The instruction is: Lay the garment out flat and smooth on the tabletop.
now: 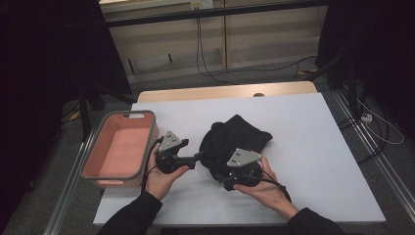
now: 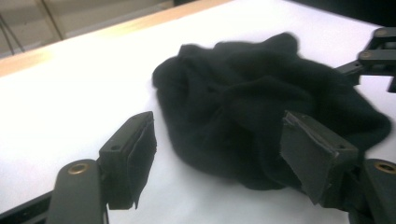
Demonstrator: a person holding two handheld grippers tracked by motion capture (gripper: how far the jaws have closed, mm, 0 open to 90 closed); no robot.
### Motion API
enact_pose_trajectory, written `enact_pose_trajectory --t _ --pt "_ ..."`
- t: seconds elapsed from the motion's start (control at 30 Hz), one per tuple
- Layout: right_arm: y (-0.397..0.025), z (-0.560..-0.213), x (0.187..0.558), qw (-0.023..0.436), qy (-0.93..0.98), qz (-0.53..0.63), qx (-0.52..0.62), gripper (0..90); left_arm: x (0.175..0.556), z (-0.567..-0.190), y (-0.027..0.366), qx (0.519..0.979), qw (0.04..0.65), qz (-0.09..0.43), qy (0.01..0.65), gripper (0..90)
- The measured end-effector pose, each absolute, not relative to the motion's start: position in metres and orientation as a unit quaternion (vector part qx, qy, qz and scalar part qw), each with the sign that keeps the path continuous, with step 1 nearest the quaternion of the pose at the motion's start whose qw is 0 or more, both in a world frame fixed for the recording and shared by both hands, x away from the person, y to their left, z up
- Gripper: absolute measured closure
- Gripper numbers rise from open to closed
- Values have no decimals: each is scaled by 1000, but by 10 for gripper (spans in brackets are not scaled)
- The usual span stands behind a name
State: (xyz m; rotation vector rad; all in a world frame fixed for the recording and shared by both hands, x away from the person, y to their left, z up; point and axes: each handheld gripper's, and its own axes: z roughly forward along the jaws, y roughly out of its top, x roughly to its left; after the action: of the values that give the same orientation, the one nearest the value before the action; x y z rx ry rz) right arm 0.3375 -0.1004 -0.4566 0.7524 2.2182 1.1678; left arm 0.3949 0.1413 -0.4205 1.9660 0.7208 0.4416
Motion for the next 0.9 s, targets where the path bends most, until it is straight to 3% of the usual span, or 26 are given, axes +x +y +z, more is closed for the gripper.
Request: enact_pose_trajectory --t 0.1,0.17,0.37,0.73,0.9 --pt "-94 -463 343 264 823 416 281 206 399 -425 141 813 467 177 298 263" --pt "-94 -466 346 266 823 411 287 388 401 -426 140 815 464 174 299 256" --pt "-101 -463 340 267 824 412 283 668 403 -428 139 816 463 172 301 256" --pt "-146 -455 315 266 822 420 276 686 412 -435 128 827 450 164 296 414" --pt "-172 -452 306 277 815 419 289 683 417 -439 115 836 439 162 286 420"
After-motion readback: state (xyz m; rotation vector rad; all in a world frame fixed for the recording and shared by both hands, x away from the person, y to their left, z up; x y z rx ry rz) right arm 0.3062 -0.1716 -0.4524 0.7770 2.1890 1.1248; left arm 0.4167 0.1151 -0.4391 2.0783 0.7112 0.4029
